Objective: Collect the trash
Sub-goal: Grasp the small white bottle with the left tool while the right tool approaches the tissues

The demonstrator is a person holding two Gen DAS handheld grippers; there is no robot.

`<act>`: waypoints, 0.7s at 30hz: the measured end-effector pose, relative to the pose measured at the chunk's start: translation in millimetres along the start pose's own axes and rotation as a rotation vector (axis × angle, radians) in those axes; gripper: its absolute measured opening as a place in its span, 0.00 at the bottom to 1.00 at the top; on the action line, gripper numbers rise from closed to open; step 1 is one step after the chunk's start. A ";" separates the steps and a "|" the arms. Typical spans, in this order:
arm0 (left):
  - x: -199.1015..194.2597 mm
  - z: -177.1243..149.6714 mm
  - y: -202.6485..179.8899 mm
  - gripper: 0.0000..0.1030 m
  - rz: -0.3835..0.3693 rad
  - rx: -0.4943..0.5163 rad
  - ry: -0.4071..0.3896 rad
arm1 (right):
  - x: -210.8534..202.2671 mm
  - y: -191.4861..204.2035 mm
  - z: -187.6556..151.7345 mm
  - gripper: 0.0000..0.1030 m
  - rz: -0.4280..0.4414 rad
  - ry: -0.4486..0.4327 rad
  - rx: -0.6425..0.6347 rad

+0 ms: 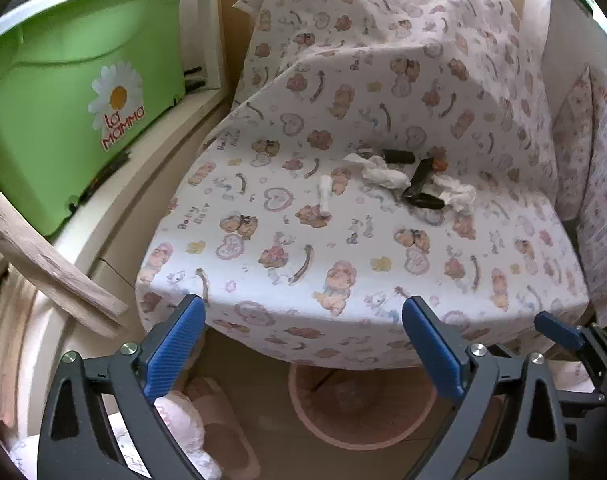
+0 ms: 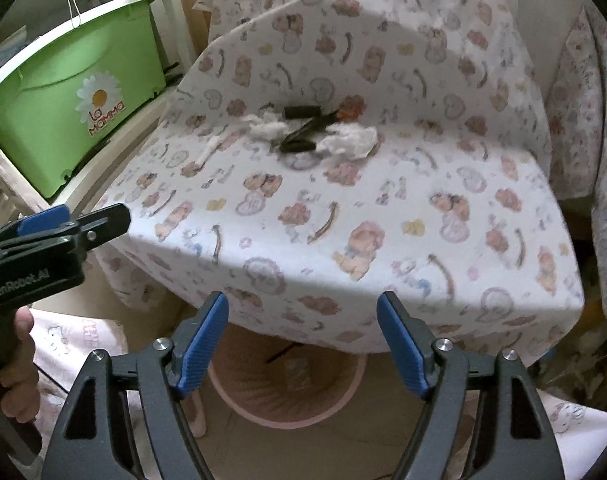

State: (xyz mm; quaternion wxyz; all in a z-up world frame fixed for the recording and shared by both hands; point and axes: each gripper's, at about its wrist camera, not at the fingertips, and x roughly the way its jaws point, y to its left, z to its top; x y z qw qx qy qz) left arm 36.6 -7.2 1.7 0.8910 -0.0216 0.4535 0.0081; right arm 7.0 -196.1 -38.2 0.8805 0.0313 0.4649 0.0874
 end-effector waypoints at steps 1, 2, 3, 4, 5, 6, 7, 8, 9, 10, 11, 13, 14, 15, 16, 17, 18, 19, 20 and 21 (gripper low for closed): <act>0.9 1.7 0.5 0.95 -0.003 -0.002 0.001 | -2.6 -0.3 1.6 0.76 0.011 -0.007 0.004; 1.6 3.6 0.4 0.95 0.008 0.001 0.000 | -4.6 -0.9 3.1 0.76 0.018 -0.011 0.006; 2.5 6.3 -0.6 0.95 0.028 0.010 -0.004 | -7.6 -0.7 5.2 0.76 0.017 -0.016 0.003; 3.0 8.8 -1.9 0.95 0.039 0.018 -0.009 | -13.9 0.6 8.4 0.76 0.013 -0.033 -0.010; 3.0 13.3 -3.6 0.95 0.039 0.035 -0.020 | -20.8 2.2 12.4 0.76 0.011 -0.058 -0.027; 3.4 17.3 -4.4 0.95 0.046 0.048 -0.027 | -26.0 3.9 16.9 0.76 0.006 -0.075 -0.047; 4.0 22.4 -4.9 0.95 0.061 0.058 -0.024 | -33.2 6.1 24.7 0.76 -0.001 -0.090 -0.077; 3.4 28.2 -4.7 0.95 0.066 0.064 -0.023 | -39.0 6.8 32.1 0.76 -0.004 -0.101 -0.098; 0.8 35.0 -4.4 0.95 0.049 0.070 -0.032 | -44.9 6.6 40.7 0.76 -0.007 -0.112 -0.116; -1.4 41.2 -3.8 0.95 0.036 0.075 -0.037 | -50.1 5.4 51.8 0.76 -0.010 -0.119 -0.132; -3.2 49.4 -2.9 0.95 0.027 0.076 -0.039 | -53.6 3.2 60.6 0.76 -0.011 -0.124 -0.140; -3.0 64.9 2.1 0.95 -0.016 0.055 -0.036 | -57.4 -3.5 80.2 0.76 -0.013 -0.134 -0.145; -0.9 72.6 5.8 0.95 -0.045 0.036 -0.029 | -56.6 -7.0 88.1 0.76 -0.013 -0.128 -0.140; 3.5 82.0 10.3 0.95 -0.069 0.015 -0.018 | -54.6 -11.4 96.8 0.76 -0.005 -0.119 -0.132; 8.1 88.0 13.9 0.95 -0.074 0.002 -0.011 | -51.6 -16.1 104.6 0.76 0.010 -0.103 -0.117; 17.2 95.9 19.3 0.95 -0.063 -0.014 0.011 | -48.4 -20.5 109.2 0.76 0.025 -0.091 -0.098; 24.4 100.4 23.8 0.92 -0.045 -0.028 0.025 | -46.2 -25.1 112.7 0.76 0.044 -0.088 -0.074; 32.1 103.9 28.7 0.88 -0.037 -0.040 0.036 | -42.8 -29.1 115.3 0.76 0.062 -0.080 -0.050; 39.2 105.9 32.1 0.86 -0.042 -0.041 0.047 | -38.4 -30.9 116.7 0.76 0.077 -0.065 -0.040; 46.7 106.8 34.2 0.85 -0.042 -0.032 0.060 | -33.4 -31.8 118.3 0.76 0.094 -0.049 -0.037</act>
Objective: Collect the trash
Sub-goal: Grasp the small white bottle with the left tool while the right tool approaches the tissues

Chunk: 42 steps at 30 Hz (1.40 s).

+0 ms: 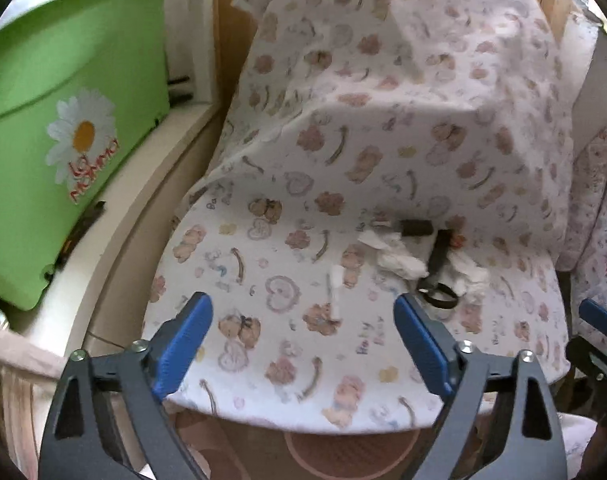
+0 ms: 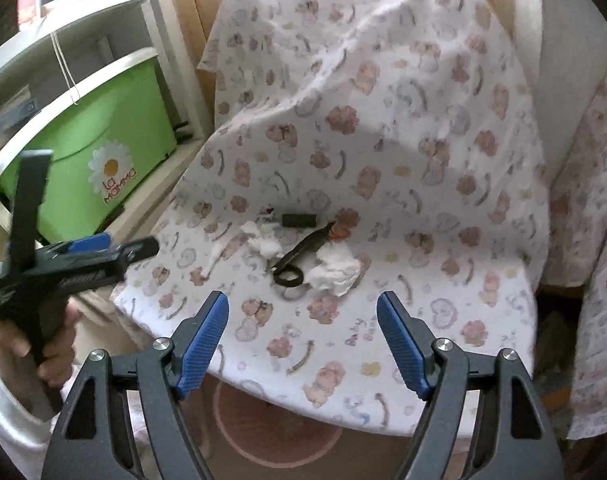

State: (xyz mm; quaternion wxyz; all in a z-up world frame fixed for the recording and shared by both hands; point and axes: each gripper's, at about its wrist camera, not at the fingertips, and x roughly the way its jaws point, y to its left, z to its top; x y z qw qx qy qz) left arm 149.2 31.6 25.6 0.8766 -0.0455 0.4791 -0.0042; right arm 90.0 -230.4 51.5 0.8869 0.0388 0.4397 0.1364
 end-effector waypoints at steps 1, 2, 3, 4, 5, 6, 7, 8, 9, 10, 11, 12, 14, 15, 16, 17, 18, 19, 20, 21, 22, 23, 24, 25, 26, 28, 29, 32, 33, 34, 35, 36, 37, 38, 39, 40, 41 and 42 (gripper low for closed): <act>6.4 -0.2 1.9 0.81 0.001 0.006 0.012 | 5.1 -1.5 0.0 0.76 0.013 0.007 0.001; 12.1 -0.8 3.7 0.79 0.003 0.007 0.024 | 8.7 -3.2 -0.3 0.76 0.013 0.007 0.002; 18.6 -1.6 5.8 0.74 0.002 0.003 0.039 | 13.1 -5.1 -1.0 0.76 0.010 0.005 0.002; 25.1 -2.0 7.4 0.67 -0.002 -0.005 0.062 | 18.9 -7.9 -2.8 0.76 0.005 0.006 0.003; 32.3 -1.7 8.0 0.62 -0.005 -0.012 0.093 | 24.2 -10.6 -4.8 0.75 0.001 0.011 0.008; 39.5 -1.2 7.6 0.52 -0.006 -0.014 0.122 | 32.0 -15.7 -7.5 0.74 0.003 0.023 0.024; 46.1 -1.0 6.6 0.45 -0.004 -0.013 0.146 | 37.7 -20.1 -9.2 0.71 0.009 0.039 0.038; 51.9 -0.6 5.5 0.43 0.005 -0.013 0.163 | 44.2 -24.7 -10.7 0.68 0.018 0.059 0.055; 56.4 -0.3 4.4 0.42 0.008 -0.016 0.173 | 51.5 -29.7 -12.1 0.68 0.031 0.082 0.072; 59.7 0.2 2.7 0.42 -0.001 -0.021 0.181 | 57.7 -34.2 -12.8 0.67 0.042 0.100 0.085; 63.0 0.6 0.8 0.42 -0.018 -0.027 0.190 | 63.9 -39.4 -12.8 0.66 0.049 0.117 0.097; 66.2 1.0 -1.5 0.42 -0.037 -0.032 0.201 | 67.9 -43.8 -12.7 0.66 0.046 0.125 0.107; 70.2 2.8 -5.7 0.41 -0.050 -0.037 0.212 | 74.5 -53.1 -11.8 0.65 0.034 0.134 0.130; 71.6 3.1 -8.3 0.40 -0.049 -0.034 0.214 | 77.2 -58.1 -10.9 0.65 0.037 0.138 0.146; 72.7 3.4 -11.0 0.38 -0.044 -0.029 0.214 | 78.8 -61.9 -10.3 0.65 0.044 0.141 0.160; 73.8 3.7 -13.8 0.37 -0.041 -0.023 0.215 | 80.1 -65.2 -9.6 0.65 0.052 0.144 0.174; 74.8 4.4 -16.9 0.34 -0.044 -0.018 0.218 | 81.7 -68.0 -8.8 0.65 0.058 0.146 0.187; 78.1 6.2 -19.1 0.31 -0.049 -0.019 0.227 | 82.8 -70.5 -7.7 0.65 0.054 0.143 0.197; 80.9 6.0 -21.5 0.28 -0.056 -0.024 0.239 | 82.5 -72.1 -6.5 0.65 0.044 0.136 0.205; 83.6 5.7 -23.1 0.25 -0.059 -0.028 0.247 | 82.3 -73.2 -5.1 0.65 0.033 0.127 0.211; 86.0 5.3 -25.2 0.24 -0.051 -0.025 0.251 | 81.8 -73.7 -4.0 0.65 0.029 0.120 0.213; 89.0 5.0 -27.8 0.24 -0.034 -0.017 0.253 | 81.4 -74.1 -2.7 0.65 0.029 0.116 0.215; 90.8 4.3 -30.1 0.24 -0.015 -0.008 0.255 | 81.9 -74.4 -2.3 0.65 0.032 0.115 0.219; 92.9 3.5 -32.8 0.24 -0.003 0.002 0.258 | 81.5 -75.2 -1.7 0.65 0.037 0.116 0.223; 94.5 2.5 -35.0 0.24 0.008 0.010 0.261 | 82.1 -75.6 -1.8 0.65 0.043 0.118 0.226; 97.7 -0.1 -40.3 0.23 0.025 0.032 0.269 | 83.5 -76.3 -2.4 0.65 0.040 0.123 0.228; 97.7 -1.2 -43.0 0.23 0.036 0.044 0.267 | 84.0 -76.2 -2.5 0.65 0.035 0.125 0.227; 98.9 -3.7 -51.2 0.10 0.040 0.068 0.267 | 83.5 -77.0 -2.7 0.65 0.034 0.124 0.223; 97.9 -5.2 -53.1 0.08 0.033 0.079 0.265 | 83.2 -77.4 -2.8 0.65 0.031 0.124 0.221; 96.3 -6.8 -55.0 0.08 0.027 0.086 0.260 | 82.5 -77.5 -3.4 0.65 0.026 0.124 0.218; 94.7 -7.8 -56.9 0.08 0.025 0.093 0.252 | 82.4 -77.6 -3.5 0.65 0.019 0.125 0.213; 92.0 -8.2 -58.4 0.08 0.028 0.097 0.240 | 82.2 -78.0 -3.5 0.65 0.008 0.125 0.207; 88.1 -8.3 -60.1 0.08 0.030 0.099 0.226 | 82.3 -78.5 -3.1 0.65 -0.001 0.123 0.202; 83.4 -7.8 -62.3 0.08 0.028 0.100 0.216 | 82.2 -79.3 -2.7 0.65 -0.003 0.123 0.202; 78.1 -7.8 -63.0 0.08 0.017 0.098 0.202 | 82.2 -80.5 -2.4 0.65 0.001 0.123 0.208; 73.0 -8.5 -62.7 0.08 0.006 0.093 0.187 | 82.3 -82.3 -2.4 0.65 0.008 0.124 0.218; 67.6 -9.7 -62.2 0.08 0.004 0.088 0.171 | 82.3 -84.1 -2.5 0.65 0.016 0.124 0.232; 62.3 -10.3 -61.3 0.08 0.005 0.088 0.157 | 83.1 -86.1 -2.7 0.65 0.023 0.125 0.246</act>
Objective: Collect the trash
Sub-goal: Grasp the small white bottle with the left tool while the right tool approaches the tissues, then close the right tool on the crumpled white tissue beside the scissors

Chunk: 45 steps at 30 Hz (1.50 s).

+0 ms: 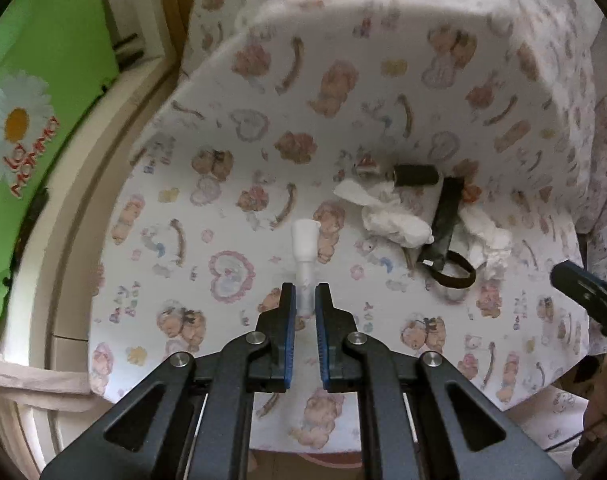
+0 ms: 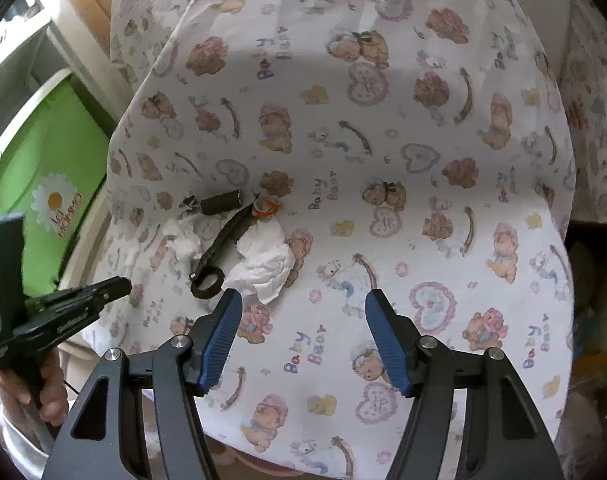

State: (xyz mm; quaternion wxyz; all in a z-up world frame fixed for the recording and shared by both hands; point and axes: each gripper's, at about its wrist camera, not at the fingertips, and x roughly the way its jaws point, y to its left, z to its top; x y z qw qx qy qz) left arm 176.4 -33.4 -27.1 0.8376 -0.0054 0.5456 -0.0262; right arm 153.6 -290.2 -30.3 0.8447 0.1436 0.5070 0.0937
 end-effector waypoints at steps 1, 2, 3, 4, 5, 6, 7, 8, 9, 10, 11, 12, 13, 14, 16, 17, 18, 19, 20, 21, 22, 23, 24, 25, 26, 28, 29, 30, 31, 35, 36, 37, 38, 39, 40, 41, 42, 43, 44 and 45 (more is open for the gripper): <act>-5.6 -1.0 1.5 0.08 -0.006 0.005 -0.014 | 1.3 -2.1 0.7 0.65 0.010 0.005 0.018; -10.4 -1.7 0.9 0.08 -0.016 0.013 -0.029 | 2.6 -3.8 1.7 0.65 0.023 0.009 0.033; -15.4 -3.5 -2.2 0.08 -0.023 0.025 -0.040 | 3.8 -4.9 2.6 0.65 0.037 0.013 0.046; -16.8 -2.5 -1.9 0.08 -0.025 0.033 -0.047 | 5.8 -5.3 4.2 0.64 0.052 0.018 0.059; -20.0 -3.7 -2.9 0.08 -0.025 0.037 -0.055 | 7.4 -5.1 5.4 0.61 0.063 0.021 0.068; -24.0 -3.4 -3.0 0.08 -0.024 0.037 -0.060 | 9.5 -4.5 6.9 0.61 0.073 0.025 0.075; -25.2 -4.4 -3.6 0.08 -0.028 0.034 -0.060 | 12.3 -3.9 8.6 0.60 0.082 0.030 0.084; -24.5 -3.6 -3.8 0.09 -0.034 0.030 -0.055 | 15.2 -3.4 10.1 0.59 0.088 0.035 0.094; -22.8 -3.8 -2.2 0.09 -0.037 0.024 -0.049 | 19.4 -3.3 11.8 0.57 0.094 0.040 0.110; -19.1 -0.2 6.0 0.08 -0.035 0.019 -0.043 | 22.6 -3.4 12.9 0.55 0.098 0.046 0.122; -21.2 -2.0 12.1 0.08 -0.031 0.015 -0.040 | 26.9 -3.3 14.2 0.54 0.105 0.054 0.137; -22.4 -1.5 14.8 0.08 -0.025 0.017 -0.038 | 32.2 -2.8 15.7 0.54 0.115 0.062 0.157; -24.8 -2.1 16.9 0.08 -0.018 0.021 -0.038 | 36.6 -2.0 16.5 0.53 0.118 0.067 0.166; -25.9 -1.6 16.4 0.08 -0.011 0.028 -0.042 | 40.7 -1.2 17.3 0.50 0.116 0.072 0.171; -30.7 0.2 15.4 0.08 -0.008 0.042 -0.062 | 49.4 -0.2 18.7 0.47 0.101 0.076 0.189; -32.6 0.9 14.8 0.08 -0.006 0.046 -0.074 | 53.9 0.0 19.6 0.45 0.098 0.078 0.196; -34.0 0.9 15.2 0.08 -0.003 0.045 -0.084 | 57.5 0.0 20.7 0.44 0.094 0.079 0.203; -35.0 0.4 16.5 0.08 -0.003 0.038 -0.090 | 61.4 0.1 21.6 0.41 0.083 0.079 0.209; -35.2 -0.3 18.2 0.08 -0.007 0.029 -0.094 | 61.8 0.6 22.3 0.39 0.077 0.070 0.209; -35.2 -1.0 19.5 0.08 -0.012 0.024 -0.094 | 63.2 3.0 23.5 0.38 0.062 0.066 0.201; -34.9 -1.5 20.0 0.08 -0.016 0.021 -0.092 | 63.8 4.7 23.9 0.36 0.056 0.065 0.192; -35.2 -1.7 20.3 0.08 -0.014 0.020 -0.091 | 64.5 6.3 24.0 0.33 0.051 0.065 0.184; -35.2 -1.9 20.1 0.08 -0.012 0.024 -0.095 | 65.4 8.8 23.7 0.30 0.046 0.064 0.172; -36.4 -2.3 18.9 0.08 -0.007 0.033 -0.101 | 67.3 12.4 23.0 0.22 0.042 0.070 0.154; -38.0 -2.7 17.6 0.08 0.001 0.045 -0.110 | 67.8 14.3 22.0 0.19 0.043 0.076 0.141; -40.9 -3.7 16.2 0.08 0.014 0.061 -0.127 | 67.5 18.4 19.5 0.13 0.043 0.078 0.124; -41.2 -4.5 17.6 0.08 0.014 0.062 -0.128 | 65.8 18.9 18.4 0.12 0.049 0.077 0.117; -41.5 -4.7 18.1 0.08 0.012 0.058 -0.125 | 63.2 21.4 17.5 0.12 0.058 0.075 0.102; -41.2 -5.2 19.7 0.08 0.007 0.052 -0.120 | 60.8 22.9 16.8 0.12 0.062 0.071 0.090; -40.7 -6.9 25.0 0.08 -0.016 0.035 -0.109 | 48.0 30.8 12.0 0.12 0.074 0.048 0.047; -40.7 -7.2 26.1 0.08 -0.034 0.027 -0.101 | 45.1 31.2 11.1 0.12 0.077 0.042 0.042; -40.7 -7.7 27.3 0.08 -0.060 0.016 -0.092 | 41.5 31.0 10.1 0.12 0.076 0.036 0.038; -40.8 -8.3 27.7 0.08 -0.074 0.012 -0.085 | 39.1 30.8 9.4 0.12 0.075 0.031 0.035; -41.5 -9.3 26.2 0.08 -0.071 0.018 -0.085 | 36.4 30.8 8.4 0.12 0.075 0.026 0.030; -42.3 -10.4 24.2 0.08 -0.057 0.029 -0.089 | 33.8 29.8 7.6 0.12 0.075 0.022 0.026; -43.3 -11.5 22.0 0.08 -0.042 0.041 -0.096 | 30.6 28.4 6.9 0.12 0.074 0.017 0.020; -44.6 -13.0 19.1 0.08 -0.024 0.055 -0.105 | 28.3 28.2 6.3 0.12 0.072 0.011 0.013; -45.8 -14.2 17.2 0.09 -0.011 0.067 -0.113 | 25.5 28.0 5.3 0.12 0.069 0.004 0.007; -46.6 -15.7 14.8 0.09 0.001 0.079 -0.120 | 22.0 26.4 4.5 0.12 0.068 0.001 0.004; -47.0 -17.1 13.1 0.09 0.006 0.087 -0.125 | 20.3 25.9 3.7 0.12 0.068 0.000 0.002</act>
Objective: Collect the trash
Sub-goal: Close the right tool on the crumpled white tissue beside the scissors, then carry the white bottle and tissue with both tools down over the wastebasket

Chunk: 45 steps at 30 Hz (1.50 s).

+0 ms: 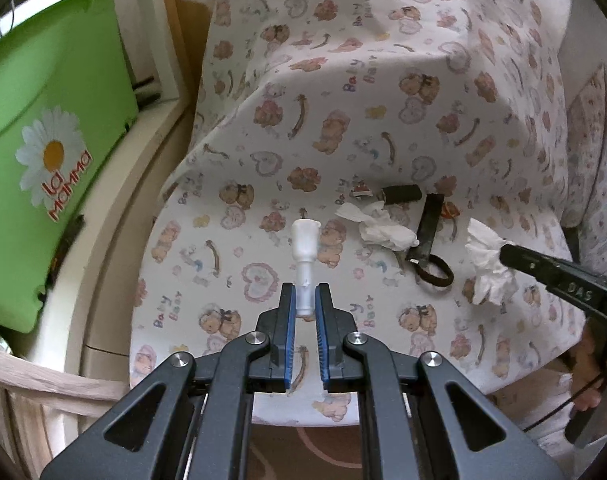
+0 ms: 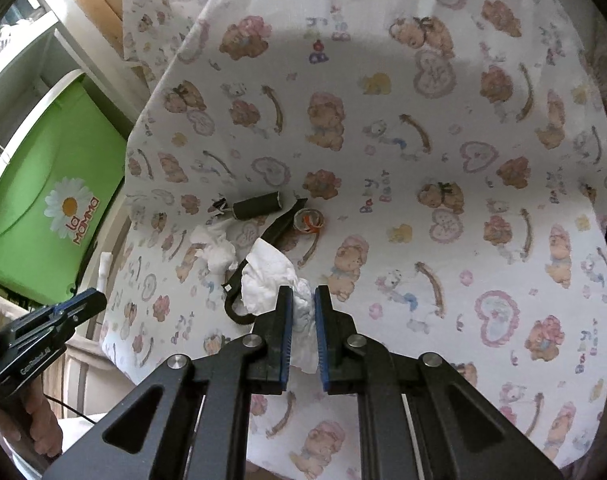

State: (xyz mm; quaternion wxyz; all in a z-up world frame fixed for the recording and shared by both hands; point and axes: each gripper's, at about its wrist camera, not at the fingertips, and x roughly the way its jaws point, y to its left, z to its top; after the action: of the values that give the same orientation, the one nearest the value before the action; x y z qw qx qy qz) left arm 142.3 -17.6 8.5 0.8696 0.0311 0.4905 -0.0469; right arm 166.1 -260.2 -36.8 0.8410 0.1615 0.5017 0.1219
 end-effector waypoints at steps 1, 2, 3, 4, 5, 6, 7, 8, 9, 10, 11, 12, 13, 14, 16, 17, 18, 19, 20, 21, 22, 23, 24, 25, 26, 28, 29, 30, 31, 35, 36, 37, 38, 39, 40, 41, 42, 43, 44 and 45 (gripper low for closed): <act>-0.3 -1.3 -0.8 0.09 -0.002 0.001 0.000 | -2.4 -0.3 -1.7 0.12 0.000 -0.001 -0.003; -0.4 -2.7 -0.7 0.09 -0.010 -0.003 0.002 | -5.0 -1.0 -3.4 0.12 -0.001 -0.002 -0.006; -0.8 -4.2 -0.3 0.09 -0.020 -0.012 0.006 | -7.4 -1.5 -5.6 0.12 -0.002 -0.001 -0.011; -1.5 -5.7 0.4 0.09 -0.027 -0.021 0.007 | -8.8 -0.2 -7.8 0.12 -0.004 -0.002 -0.019; -3.1 -7.7 0.9 0.09 -0.030 -0.030 0.005 | -10.7 1.3 -10.1 0.12 -0.007 -0.004 -0.028; -5.1 -9.8 1.0 0.09 -0.029 -0.035 0.001 | -13.7 3.1 -13.0 0.12 -0.011 -0.008 -0.039; -7.6 -12.3 1.0 0.09 -0.028 -0.037 -0.004 | -15.2 5.6 -15.4 0.12 -0.012 -0.010 -0.046; -11.1 -15.7 1.3 0.09 -0.019 -0.039 -0.012 | -18.5 7.0 -18.3 0.12 -0.009 -0.013 -0.052; -14.9 -20.0 1.9 0.09 0.004 -0.043 -0.023 | -21.9 8.6 -21.9 0.12 -0.002 -0.014 -0.057; -17.5 -23.8 2.2 0.09 0.027 -0.043 -0.032 | -26.1 9.6 -26.3 0.12 0.007 -0.016 -0.059; -19.5 -28.3 2.0 0.09 0.046 -0.035 -0.039 | -29.8 10.6 -30.5 0.12 0.014 -0.016 -0.061; -20.6 -33.3 1.8 0.09 0.055 -0.024 -0.042 | -33.1 12.0 -34.0 0.12 0.021 -0.015 -0.066; -20.6 -38.1 1.8 0.09 0.064 -0.017 -0.040 | -36.4 14.4 -37.2 0.12 0.027 -0.016 -0.076; -20.5 -42.5 1.7 0.09 0.073 -0.012 -0.038 | -39.0 17.5 -39.3 0.12 0.029 -0.019 -0.090; -22.2 -49.2 1.5 0.09 0.076 -0.003 -0.035 | -43.3 25.7 -42.2 0.12 0.026 -0.023 -0.129; -24.5 -51.5 1.8 0.09 0.072 -0.003 -0.032 | -45.6 30.4 -43.7 0.12 0.018 -0.024 -0.151; -28.3 -53.5 2.7 0.09 0.063 -0.010 -0.029 | -49.1 34.7 -45.4 0.12 0.009 -0.026 -0.168; -32.4 -55.1 3.4 0.09 0.049 -0.019 -0.027 | -55.0 40.0 -47.6 0.12 0.009 -0.029 -0.185; -37.7 -56.7 4.6 0.09 0.034 -0.032 -0.031 | -60.5 43.9 -49.6 0.12 0.017 -0.032 -0.193; -44.2 -58.4 7.0 0.09 0.030 -0.053 -0.043 | -66.9 48.3 -51.7 0.12 0.029 -0.034 -0.198; -51.3 -59.8 9.8 0.09 0.042 -0.076 -0.059 | -73.4 53.5 -54.4 0.12 0.034 -0.029 -0.205; -58.0 -60.9 11.9 0.09 0.051 -0.097 -0.072 | -78.5 58.6 -57.2 0.12 0.036 -0.027 -0.218; -62.5 -61.6 13.9 0.09 0.045 -0.111 -0.079 | -83.3 64.0 -60.9 0.12 0.039 -0.026 -0.236; -66.6 -63.5 14.8 0.09 0.027 -0.119 -0.080 | -87.8 70.2 -66.3 0.12 0.038 -0.019 -0.256; -69.1 -66.1 14.2 0.09 0.006 -0.120 -0.073 | -91.9 76.2 -72.0 0.12 0.042 -0.013 -0.274; -70.0 -74.1 9.3 0.09 -0.005 -0.110 -0.057 | -99.1 85.4 -84.0 0.12 0.054 -0.011 -0.294; -68.8 -79.1 6.5 0.09 -0.002 -0.107 -0.051 | -102.0 88.3 -90.6 0.12 0.057 -0.012 -0.295; -66.9 -84.4 3.7 0.09 -0.002 -0.106 -0.045 | -104.2 89.7 -96.0 0.12 0.065 -0.014 -0.292; -63.8 -89.9 1.4 0.09 -0.006 -0.106 -0.037 | -104.5 90.4 -103.1 0.12 0.075 -0.015 -0.285; -55.0 -105.4 -2.7 0.09 -0.006 -0.118 -0.044 | -92.5 85.2 -124.8 0.12 0.081 -0.002 -0.267; -56.2 -106.9 -3.0 0.09 0.004 -0.119 -0.058 | -85.8 82.5 -130.5 0.12 0.071 0.009 -0.266; -56.9 -107.5 -3.3 0.09 -0.007 -0.115 -0.065 | -79.9 79.7 -133.6 0.12 0.065 0.021 -0.261; -56.1 -107.1 -3.4 0.09 -0.027 -0.108 -0.060 | -74.5 76.9 -136.6 0.12 0.064 0.037 -0.254; -53.2 -107.0 -3.9 0.09 -0.047 -0.102 -0.050 | -70.2 74.5 -139.2 0.12 0.063 0.053 -0.247; -49.5 -107.1 -4.8 0.09 -0.051 -0.097 -0.040 | -65.4 72.5 -141.6 0.12 0.063 0.070 -0.246; -44.5 -108.0 -6.5 0.09 -0.047 -0.089 -0.025 | -61.7 71.2 -143.5 0.12 0.056 0.080 -0.254; -39.9 -109.7 -8.2 0.09 -0.041 -0.082 -0.009 | -58.0 69.9 -144.9 0.12 0.040 0.086 -0.263; -36.3 -112.3 -9.5 0.09 -0.036 -0.079 0.003 | -54.0 68.0 -145.9 0.12 0.021 0.092 -0.270; -34.5 -114.0 -10.2 0.09 -0.037 -0.076 0.010 | -50.8 65.8 -146.6 0.12 0.009 0.100 -0.273; -32.7 -116.0 -11.4 0.09 -0.038 -0.070 0.018 | -48.0 63.0 -147.3 0.12 -0.003 0.105 -0.274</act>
State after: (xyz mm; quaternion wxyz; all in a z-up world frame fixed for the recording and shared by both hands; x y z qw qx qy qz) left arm 25.5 -15.7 -23.6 0.8648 -0.0085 0.5000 -0.0459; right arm 10.9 -197.9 -38.8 0.8279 0.0380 0.5241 0.1962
